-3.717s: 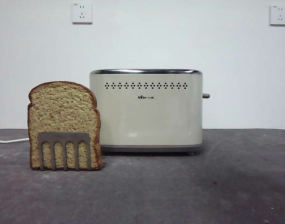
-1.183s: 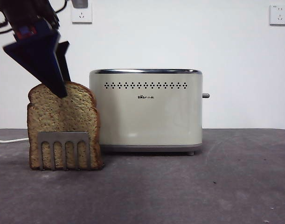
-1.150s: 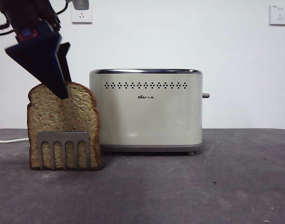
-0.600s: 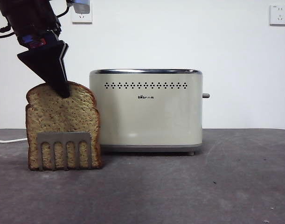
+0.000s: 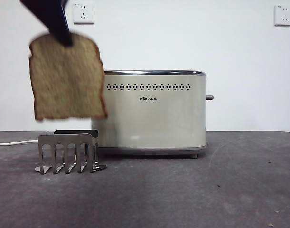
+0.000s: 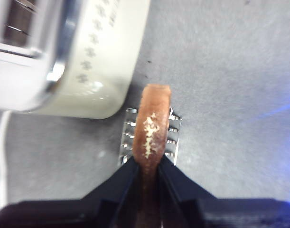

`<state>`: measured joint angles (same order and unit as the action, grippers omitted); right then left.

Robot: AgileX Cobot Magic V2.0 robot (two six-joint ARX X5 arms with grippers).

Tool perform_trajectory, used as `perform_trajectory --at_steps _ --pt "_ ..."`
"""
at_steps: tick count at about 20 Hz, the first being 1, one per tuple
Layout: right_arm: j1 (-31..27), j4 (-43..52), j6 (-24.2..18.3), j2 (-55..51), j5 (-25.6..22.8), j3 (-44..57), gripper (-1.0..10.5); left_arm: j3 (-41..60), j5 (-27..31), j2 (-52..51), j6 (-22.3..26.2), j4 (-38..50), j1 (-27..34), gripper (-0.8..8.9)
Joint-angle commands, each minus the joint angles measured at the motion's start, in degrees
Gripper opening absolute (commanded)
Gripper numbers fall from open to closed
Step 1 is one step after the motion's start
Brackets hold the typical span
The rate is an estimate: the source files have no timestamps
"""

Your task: Pick up a slice of bread from the rack,put the bread on the toaster,press the button

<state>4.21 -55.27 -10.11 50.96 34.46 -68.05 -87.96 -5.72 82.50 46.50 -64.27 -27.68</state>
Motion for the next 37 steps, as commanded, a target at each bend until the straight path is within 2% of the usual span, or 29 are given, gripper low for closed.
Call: perform_trajectory --at_steps 1,4,7,11,19,26,37 --pt "0.1 0.2 -0.5 0.5 0.1 0.0 -0.1 -6.8 -0.4 -0.6 0.5 -2.3 -0.4 -0.08" --pt "0.1 0.2 -0.5 1.2 0.1 0.0 -0.1 -15.0 -0.5 -0.6 0.5 -1.1 -1.7 -0.08" --pt "0.1 0.2 -0.5 2.0 0.1 0.0 -0.1 -18.3 -0.4 -0.6 0.5 5.3 -4.2 -0.09" --pt "0.1 0.2 -0.5 2.7 0.1 0.0 -0.1 -18.3 -0.4 1.6 3.7 11.5 -5.0 -0.09" --pt "0.1 0.2 -0.5 3.7 0.2 0.0 -0.1 -18.3 -0.3 11.5 6.1 14.4 -5.0 -0.09" --pt "0.1 0.2 -0.5 5.2 0.2 0.0 -0.1 -18.3 -0.5 16.0 6.1 16.3 -5.3 -0.09" --pt "0.1 0.2 -0.5 5.4 0.2 0.0 -0.1 -18.3 -0.5 16.1 6.2 17.5 -6.1 -0.10"
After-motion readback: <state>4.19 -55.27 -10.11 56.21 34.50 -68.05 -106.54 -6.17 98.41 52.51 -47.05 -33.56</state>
